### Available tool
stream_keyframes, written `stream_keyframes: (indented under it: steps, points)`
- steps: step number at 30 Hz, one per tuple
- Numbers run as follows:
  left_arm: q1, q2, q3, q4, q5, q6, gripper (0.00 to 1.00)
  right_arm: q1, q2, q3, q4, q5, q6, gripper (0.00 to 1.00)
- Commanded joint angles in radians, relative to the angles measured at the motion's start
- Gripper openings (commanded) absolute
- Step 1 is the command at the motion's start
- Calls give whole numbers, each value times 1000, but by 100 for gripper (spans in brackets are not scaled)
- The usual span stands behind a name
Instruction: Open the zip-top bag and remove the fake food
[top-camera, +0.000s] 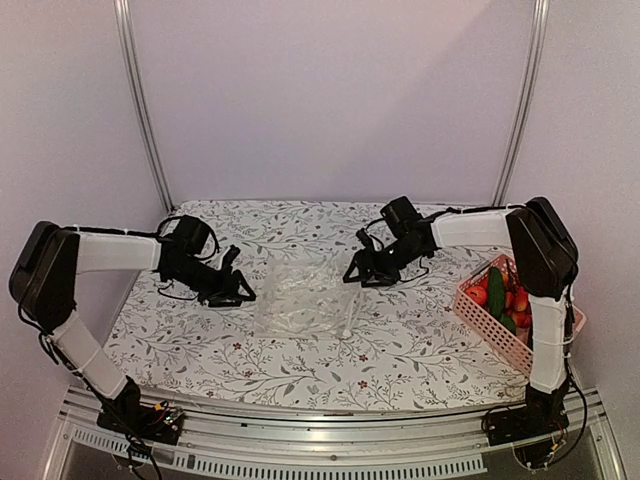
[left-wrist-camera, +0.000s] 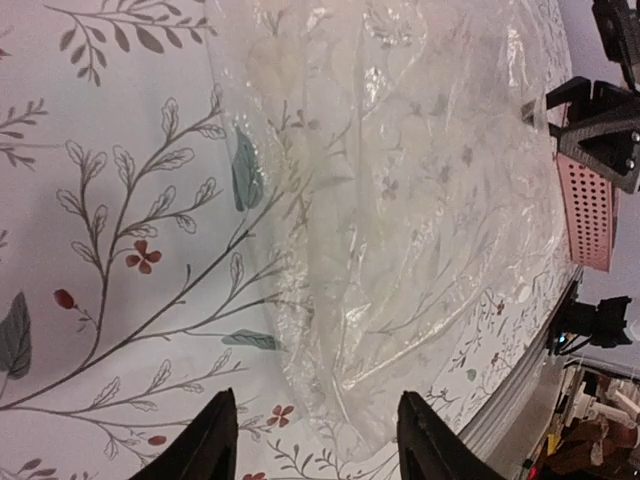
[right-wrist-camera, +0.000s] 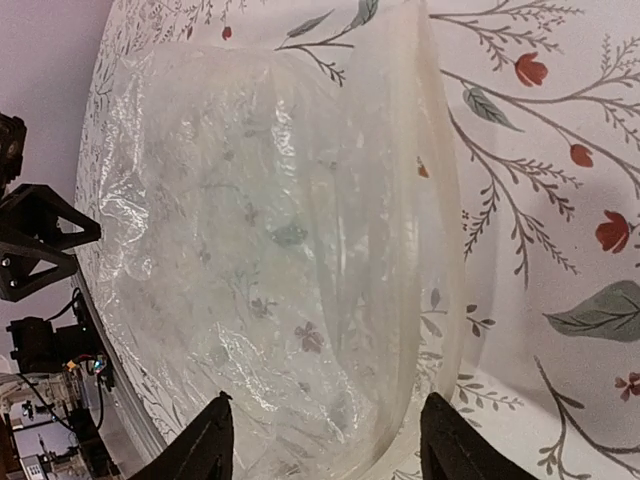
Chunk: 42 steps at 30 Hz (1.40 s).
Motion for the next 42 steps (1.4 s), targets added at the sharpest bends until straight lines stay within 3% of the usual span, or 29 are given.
stream_keyframes:
  steps: [1, 4, 6, 8, 16, 21, 28, 35, 42]
  points:
    - [-9, -75, 81, -73, -101, 4, 59, -18, -132, -2, -56, 33, -41, 69]
    - [-7, -114, 140, -112, -171, 7, 90, -38, -198, -12, -82, 37, -56, 84]
    - [-7, -132, 190, -141, -220, 16, 93, -55, -240, -24, -94, 37, -66, 96]
    - [-6, -146, 252, -161, -262, 18, 99, -72, -289, -34, -106, 38, -83, 99]
    - [-5, -165, 464, -191, -453, -15, 100, -138, -489, -73, -118, 85, -144, 99]
    - [-7, -176, 520, -173, -452, -26, 100, -144, -650, -153, -101, 148, -196, 99]
    - [-100, -209, 456, -152, -518, -9, 100, -152, -939, -425, -6, 217, -173, 99]
    - [-190, -274, 262, -69, -571, -86, 100, -155, -1192, -665, 28, 236, -99, 99]
    - [-258, -323, 148, -28, -655, -146, 100, -155, -1318, -792, 38, 215, -62, 99]
